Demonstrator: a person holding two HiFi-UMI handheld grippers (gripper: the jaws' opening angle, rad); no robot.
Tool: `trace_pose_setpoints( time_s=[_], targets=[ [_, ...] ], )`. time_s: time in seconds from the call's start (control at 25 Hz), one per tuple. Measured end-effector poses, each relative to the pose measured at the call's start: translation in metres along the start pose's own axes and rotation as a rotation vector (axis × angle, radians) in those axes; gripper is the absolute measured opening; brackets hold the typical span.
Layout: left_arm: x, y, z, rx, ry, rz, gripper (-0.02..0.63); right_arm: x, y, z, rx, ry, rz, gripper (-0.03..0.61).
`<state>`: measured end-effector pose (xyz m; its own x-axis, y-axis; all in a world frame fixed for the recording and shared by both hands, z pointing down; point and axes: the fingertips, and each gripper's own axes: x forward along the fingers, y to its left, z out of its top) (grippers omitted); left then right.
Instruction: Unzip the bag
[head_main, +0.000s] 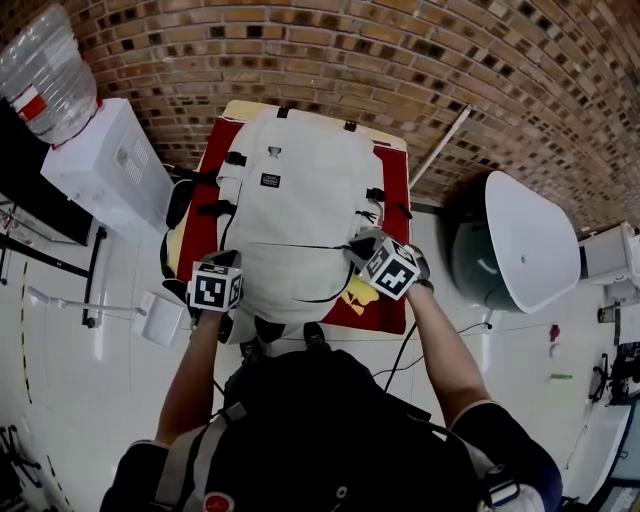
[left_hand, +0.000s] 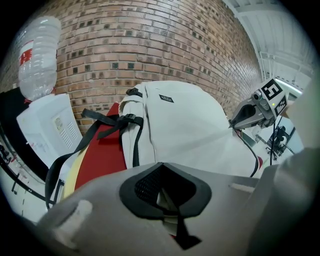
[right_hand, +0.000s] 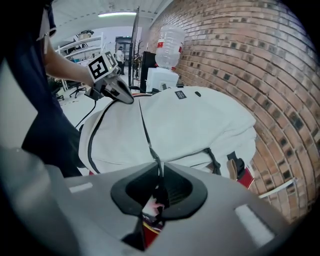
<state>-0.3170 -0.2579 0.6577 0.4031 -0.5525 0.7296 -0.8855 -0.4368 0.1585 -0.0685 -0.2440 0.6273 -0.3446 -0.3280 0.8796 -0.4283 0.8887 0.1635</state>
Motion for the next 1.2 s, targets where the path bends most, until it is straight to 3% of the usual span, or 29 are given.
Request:
trace_pose_setpoints(
  time_s=[0.16, 0.32, 0.52, 0.72, 0.92, 1.2],
  targets=[
    [-0.001, -0.001, 0.003, 0.014, 0.009, 0.001, 0.0, 0.0, -0.003, 0.001, 0.018, -0.005, -0.035, 0.04],
    [-0.012, -0.001, 0.015, 0.024, -0.036, 0.004, 0.002, -0.009, -0.012, 0.007, 0.146, -0.097, -0.065, 0.07],
    [-0.031, -0.011, 0.071, 0.051, -0.189, -0.018, 0.003, -0.028, -0.037, 0.04, 0.195, -0.226, -0.14, 0.098],
    [-0.059, -0.039, 0.143, 0.116, -0.374, -0.074, 0.003, -0.063, -0.062, 0.084, 0.263, -0.403, -0.255, 0.006],
    [-0.092, -0.069, 0.199, 0.161, -0.545, -0.136, 0.002, -0.093, -0.067, 0.131, 0.317, -0.595, -0.253, 0.006],
    [-0.115, -0.099, 0.238, 0.18, -0.665, -0.21, 0.002, -0.134, -0.068, 0.174, 0.479, -0.866, -0.206, 0.005]
  ],
)
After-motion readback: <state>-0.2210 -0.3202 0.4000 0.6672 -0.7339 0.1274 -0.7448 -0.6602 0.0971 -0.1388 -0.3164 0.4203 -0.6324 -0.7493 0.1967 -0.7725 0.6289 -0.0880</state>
